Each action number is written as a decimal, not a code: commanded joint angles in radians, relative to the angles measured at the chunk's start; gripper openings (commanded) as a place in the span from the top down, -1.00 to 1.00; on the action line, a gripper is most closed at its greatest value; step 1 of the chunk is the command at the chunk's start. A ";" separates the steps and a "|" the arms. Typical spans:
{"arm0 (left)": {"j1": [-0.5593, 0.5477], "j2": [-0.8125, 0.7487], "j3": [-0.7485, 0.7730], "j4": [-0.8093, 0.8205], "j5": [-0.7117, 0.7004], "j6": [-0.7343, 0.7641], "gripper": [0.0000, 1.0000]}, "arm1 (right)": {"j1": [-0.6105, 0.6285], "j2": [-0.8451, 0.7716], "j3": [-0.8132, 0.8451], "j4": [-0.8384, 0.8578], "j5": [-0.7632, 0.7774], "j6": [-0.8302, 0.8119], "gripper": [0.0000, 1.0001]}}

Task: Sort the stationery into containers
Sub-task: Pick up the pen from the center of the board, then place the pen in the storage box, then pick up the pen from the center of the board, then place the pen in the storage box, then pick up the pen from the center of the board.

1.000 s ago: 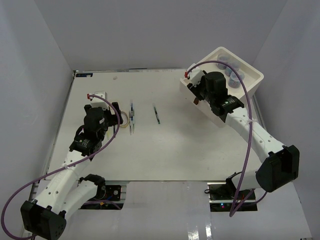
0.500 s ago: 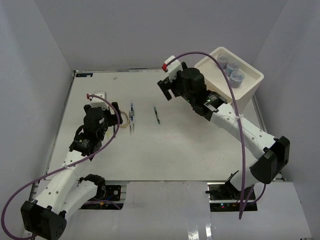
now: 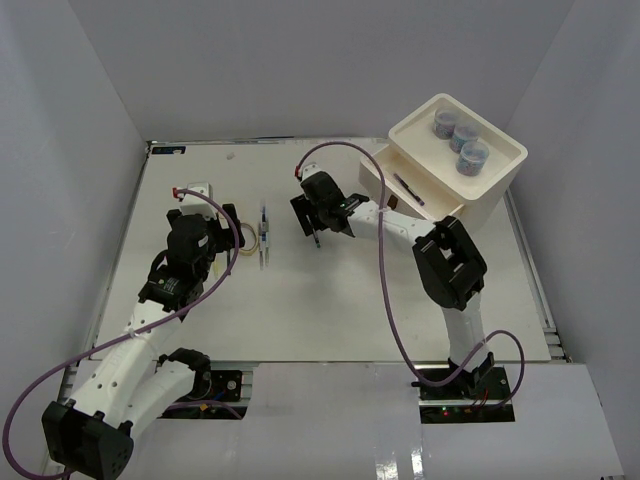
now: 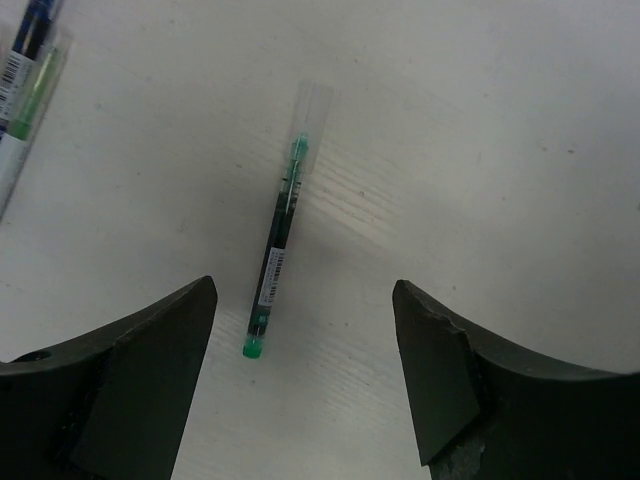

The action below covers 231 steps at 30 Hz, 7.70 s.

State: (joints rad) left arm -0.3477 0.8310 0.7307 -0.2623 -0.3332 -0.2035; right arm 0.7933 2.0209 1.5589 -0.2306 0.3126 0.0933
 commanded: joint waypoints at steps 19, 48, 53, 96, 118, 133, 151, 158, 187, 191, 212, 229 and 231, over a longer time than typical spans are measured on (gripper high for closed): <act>0.016 0.003 0.010 0.000 0.036 -0.011 -0.96 | -0.019 0.243 0.145 0.051 -0.021 0.108 0.43; 0.023 0.033 0.015 -0.015 0.043 -0.022 -0.96 | -0.219 -0.551 -0.169 -0.072 0.033 -0.615 0.85; 0.021 0.043 0.015 -0.017 0.042 -0.024 -0.96 | -0.273 -0.556 -0.212 -0.052 -0.001 -0.630 0.48; 0.181 0.732 0.107 -0.058 0.201 -0.093 0.25 | -0.258 -1.153 -0.855 0.323 -0.501 -0.162 -0.96; 0.115 0.162 0.131 -0.003 0.853 -0.122 0.74 | -0.211 -1.056 -0.755 0.477 -0.653 0.150 -0.96; -0.122 0.178 0.159 0.255 0.867 -0.272 0.68 | -0.069 -0.755 -0.476 0.588 -0.543 0.306 -0.90; -0.132 0.191 0.105 0.357 0.849 -0.269 0.40 | -0.022 -0.642 -0.425 0.629 -0.566 0.329 0.56; -0.132 0.194 0.105 0.281 0.761 -0.228 -0.59 | -0.032 -0.660 -0.381 0.469 -0.443 0.183 0.85; -0.022 0.420 0.255 -0.120 0.247 -0.126 -0.96 | -0.250 -0.574 -0.143 -0.044 0.157 -0.486 -0.39; -0.019 0.555 0.360 -0.147 0.209 -0.139 -0.96 | -0.249 -0.709 -0.218 0.005 0.039 -0.411 -0.55; 0.041 1.323 0.958 -0.302 0.122 -0.143 -0.20 | -0.249 -1.156 -0.746 0.218 -0.219 -0.218 -0.71; 0.041 1.323 0.967 -0.308 0.217 -0.188 0.76 | -0.250 -1.163 -0.755 0.214 -0.240 -0.211 -0.75; 0.039 1.295 0.974 -0.298 0.271 -0.201 0.77 | -0.249 -1.163 -0.747 0.209 -0.260 -0.205 -0.75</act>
State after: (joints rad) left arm -0.3031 2.1841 1.6722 -0.5449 -0.1577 -0.3759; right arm 0.5446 0.8753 0.8017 -0.0700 0.0853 -0.1291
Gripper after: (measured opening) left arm 0.228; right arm 0.876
